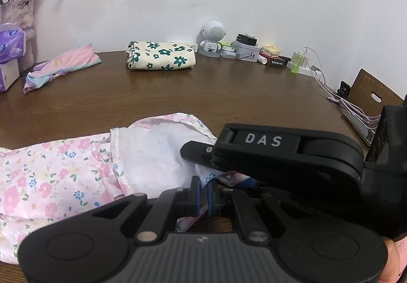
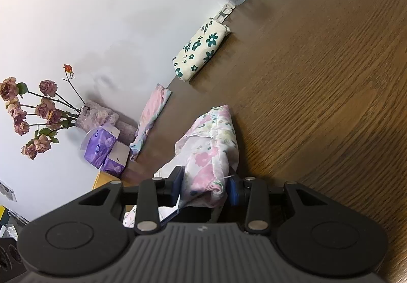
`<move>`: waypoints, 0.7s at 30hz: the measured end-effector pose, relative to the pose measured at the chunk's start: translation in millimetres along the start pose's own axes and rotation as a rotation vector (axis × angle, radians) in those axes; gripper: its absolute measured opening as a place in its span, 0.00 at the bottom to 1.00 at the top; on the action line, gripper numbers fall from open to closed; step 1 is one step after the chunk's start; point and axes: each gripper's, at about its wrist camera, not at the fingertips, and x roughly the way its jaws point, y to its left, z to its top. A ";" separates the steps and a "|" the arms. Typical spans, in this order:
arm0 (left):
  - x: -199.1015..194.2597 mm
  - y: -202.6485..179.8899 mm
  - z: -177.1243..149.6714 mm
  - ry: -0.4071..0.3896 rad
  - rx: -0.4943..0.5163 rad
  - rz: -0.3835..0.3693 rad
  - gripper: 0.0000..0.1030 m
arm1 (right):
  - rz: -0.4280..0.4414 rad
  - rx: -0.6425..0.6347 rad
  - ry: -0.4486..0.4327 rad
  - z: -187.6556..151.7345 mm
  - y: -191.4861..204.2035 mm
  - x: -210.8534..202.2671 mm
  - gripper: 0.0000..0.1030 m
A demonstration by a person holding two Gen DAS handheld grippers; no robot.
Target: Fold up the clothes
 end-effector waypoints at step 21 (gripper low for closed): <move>-6.8 14.2 4.5 -0.015 -0.069 -0.076 0.04 | 0.022 0.066 -0.036 -9.4 -1.5 -15.4 0.35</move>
